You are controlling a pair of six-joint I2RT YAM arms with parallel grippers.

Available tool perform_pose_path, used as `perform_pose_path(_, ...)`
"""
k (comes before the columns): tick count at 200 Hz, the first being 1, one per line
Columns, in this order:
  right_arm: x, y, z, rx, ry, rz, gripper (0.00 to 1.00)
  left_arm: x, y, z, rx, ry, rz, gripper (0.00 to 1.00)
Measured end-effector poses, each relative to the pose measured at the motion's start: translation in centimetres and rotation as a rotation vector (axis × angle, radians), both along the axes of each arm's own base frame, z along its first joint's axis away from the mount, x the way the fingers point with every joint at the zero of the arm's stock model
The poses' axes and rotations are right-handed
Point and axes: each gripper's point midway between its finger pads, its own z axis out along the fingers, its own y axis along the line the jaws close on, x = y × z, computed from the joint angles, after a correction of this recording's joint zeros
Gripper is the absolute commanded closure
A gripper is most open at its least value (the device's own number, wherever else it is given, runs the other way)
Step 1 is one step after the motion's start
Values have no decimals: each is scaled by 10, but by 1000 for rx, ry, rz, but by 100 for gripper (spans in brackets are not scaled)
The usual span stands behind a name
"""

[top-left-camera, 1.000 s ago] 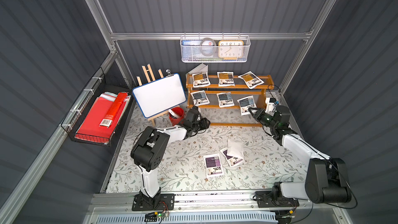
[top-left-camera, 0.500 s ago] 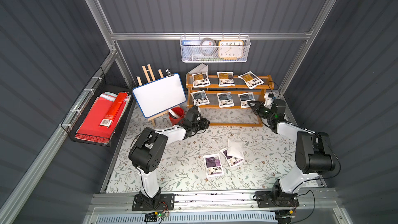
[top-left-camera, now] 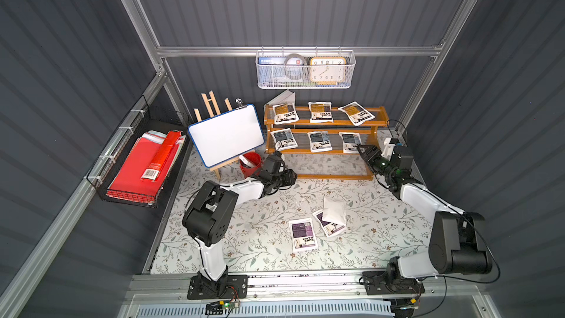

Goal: Place the bagged coffee beans on the shelf by color
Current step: Place the bagged coffee beans on the shelf, then adjust the bagged coffee beans at the center of the board.

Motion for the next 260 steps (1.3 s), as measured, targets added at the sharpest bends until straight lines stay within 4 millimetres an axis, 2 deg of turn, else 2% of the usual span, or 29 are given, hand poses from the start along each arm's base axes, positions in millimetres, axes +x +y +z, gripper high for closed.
perform_pose_path(15,-17,-1,-14,-31,41,-11,27,-1,0,-1,6,4,-7,42)
perform_pose_path(32,-41,11,-31,-70,89,17,29,-3,1,-3,14,11,-15,41)
perform_pose_path(50,-68,45,-48,-128,123,124,30,-5,0,-5,22,15,-23,41)
perform_pose_path(65,-97,86,-66,-186,161,261,30,-9,0,-8,38,21,-38,41)
perform_pose_path(82,-126,111,-87,-247,215,349,30,-16,-5,-11,57,26,-70,41)
perform_pose_path(90,-136,110,-99,-273,251,350,30,-21,-10,-13,69,30,-95,41)
perform_pose_path(100,-146,99,-117,-308,312,313,31,-27,-19,-15,86,32,-133,41)
perform_pose_path(115,-161,78,-141,-350,394,245,32,-35,-42,-15,105,23,-209,41)
perform_pose_path(131,-174,65,-159,-367,456,201,34,-45,-66,-13,113,10,-290,41)
perform_pose_path(157,-172,64,-162,-368,472,185,34,-61,-90,-12,114,4,-389,41)
perform_pose_path(173,-164,71,-163,-361,474,202,35,-67,-91,-17,117,22,-421,41)
perform_pose_path(204,-149,96,-162,-332,452,297,36,-80,-92,-25,93,70,-487,41)
perform_pose_path(237,-148,118,-161,-285,437,397,37,-100,-97,-28,24,122,-579,40)
perform_pose_path(260,-146,128,-160,-265,432,446,37,-116,-100,-38,-17,177,-638,40)
